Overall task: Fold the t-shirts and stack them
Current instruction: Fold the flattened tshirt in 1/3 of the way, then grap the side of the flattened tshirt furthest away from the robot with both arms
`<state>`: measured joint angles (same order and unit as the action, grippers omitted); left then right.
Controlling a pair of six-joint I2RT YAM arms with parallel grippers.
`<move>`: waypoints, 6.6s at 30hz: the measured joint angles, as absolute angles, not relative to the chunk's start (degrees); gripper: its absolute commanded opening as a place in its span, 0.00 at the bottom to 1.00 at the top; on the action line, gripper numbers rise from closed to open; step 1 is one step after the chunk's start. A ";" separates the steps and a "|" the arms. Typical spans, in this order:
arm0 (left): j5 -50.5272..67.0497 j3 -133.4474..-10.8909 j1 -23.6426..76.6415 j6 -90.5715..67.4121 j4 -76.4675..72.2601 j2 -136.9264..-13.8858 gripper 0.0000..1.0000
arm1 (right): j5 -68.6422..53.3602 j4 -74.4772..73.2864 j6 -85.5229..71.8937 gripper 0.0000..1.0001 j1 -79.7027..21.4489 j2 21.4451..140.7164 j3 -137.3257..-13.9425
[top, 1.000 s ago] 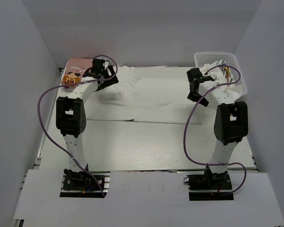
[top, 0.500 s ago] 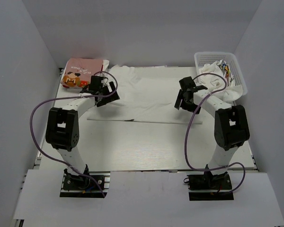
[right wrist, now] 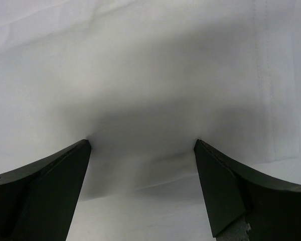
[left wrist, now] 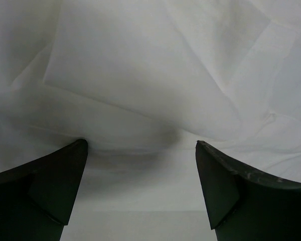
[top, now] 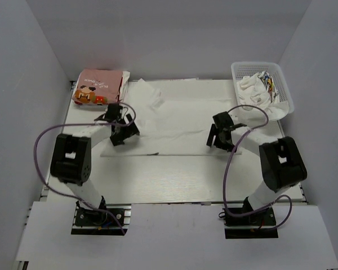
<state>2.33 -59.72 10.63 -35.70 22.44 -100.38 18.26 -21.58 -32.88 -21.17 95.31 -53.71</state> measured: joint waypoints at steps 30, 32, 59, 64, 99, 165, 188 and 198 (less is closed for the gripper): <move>8.14 -59.35 13.65 -34.17 38.24 -90.17 1.00 | 3.18 -13.56 -38.59 0.90 -31.46 75.42 -35.33; 6.79 -60.31 14.20 -33.87 39.09 -90.17 1.00 | 4.32 -13.37 -40.66 0.90 -31.46 75.81 -35.14; -4.34 -65.28 24.27 -33.89 44.84 -98.85 0.74 | 17.12 -38.89 -49.71 0.90 -31.09 59.24 -35.70; -8.49 -65.65 24.34 -36.58 47.79 -100.03 0.65 | 18.09 -38.63 -48.95 0.90 -31.09 60.20 -35.90; -7.25 -63.00 24.40 -35.33 41.28 -88.73 0.34 | 21.12 -37.54 -49.08 0.90 -31.09 59.88 -33.85; -14.81 -77.95 26.55 -25.82 38.30 -99.94 0.99 | 19.49 -29.02 -41.87 0.90 -31.09 65.98 -37.06; -23.42 -127.28 14.72 -23.40 44.99 -142.21 0.99 | 26.50 -30.61 -41.91 0.90 -31.09 73.06 -45.60; -21.26 -125.36 12.47 -25.15 40.10 -143.81 0.59 | 26.44 -32.86 -41.95 0.90 -31.09 77.30 -45.65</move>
<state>-21.26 -125.36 12.47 -25.15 40.10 -143.81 26.44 -32.86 -41.95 -31.09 77.30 -45.65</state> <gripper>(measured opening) 0.673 0.904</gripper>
